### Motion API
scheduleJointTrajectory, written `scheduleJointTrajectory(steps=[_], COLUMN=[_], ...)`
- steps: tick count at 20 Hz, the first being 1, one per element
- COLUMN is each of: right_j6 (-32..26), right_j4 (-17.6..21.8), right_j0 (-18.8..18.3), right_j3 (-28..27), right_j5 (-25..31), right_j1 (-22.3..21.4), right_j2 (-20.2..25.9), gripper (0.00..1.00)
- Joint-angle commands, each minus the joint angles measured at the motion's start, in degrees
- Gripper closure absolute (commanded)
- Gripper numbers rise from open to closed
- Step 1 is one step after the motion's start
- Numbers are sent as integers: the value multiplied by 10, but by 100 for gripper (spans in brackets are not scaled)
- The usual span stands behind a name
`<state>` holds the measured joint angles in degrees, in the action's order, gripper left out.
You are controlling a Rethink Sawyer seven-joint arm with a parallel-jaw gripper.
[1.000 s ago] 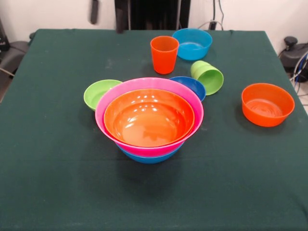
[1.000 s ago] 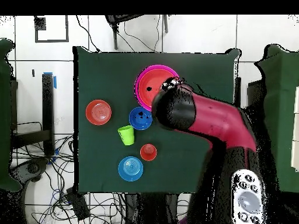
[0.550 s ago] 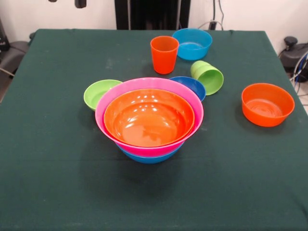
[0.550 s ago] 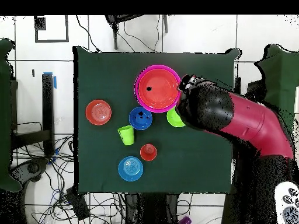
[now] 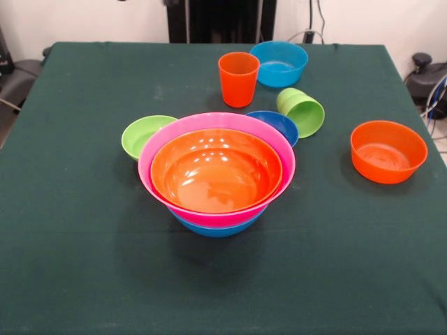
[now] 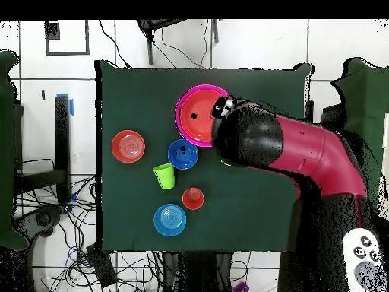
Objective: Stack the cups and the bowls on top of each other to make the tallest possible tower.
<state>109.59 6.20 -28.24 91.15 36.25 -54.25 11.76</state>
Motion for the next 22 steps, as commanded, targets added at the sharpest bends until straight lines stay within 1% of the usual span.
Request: scheduleJointTrajectory(steps=[1,3,5,7,9,11,13,14,15,19,21,22], right_j6=[-160,-154,-154,-157,-155,-153,-180,-187,-188,-198,-184,-186], right_j4=[52,57,61,63,66,60,48,44,35,30,35,32], right_j0=[-7,-10,-12,-17,-18,-22,-36,-40,-42,-59,-60,-64], right_j3=[53,51,43,45,36,34,56,54,55,53,43,61], right_j5=[101,99,109,120,131,146,158,170,201,252,263,257], right_j1=[7,11,11,1,0,-12,-53,-62,-81,-109,-106,-118], right_j2=[76,81,86,90,95,99,113,119,119,133,137,139], gripper=[0,0,0,0,0,0,0,0,0,0,0,0])
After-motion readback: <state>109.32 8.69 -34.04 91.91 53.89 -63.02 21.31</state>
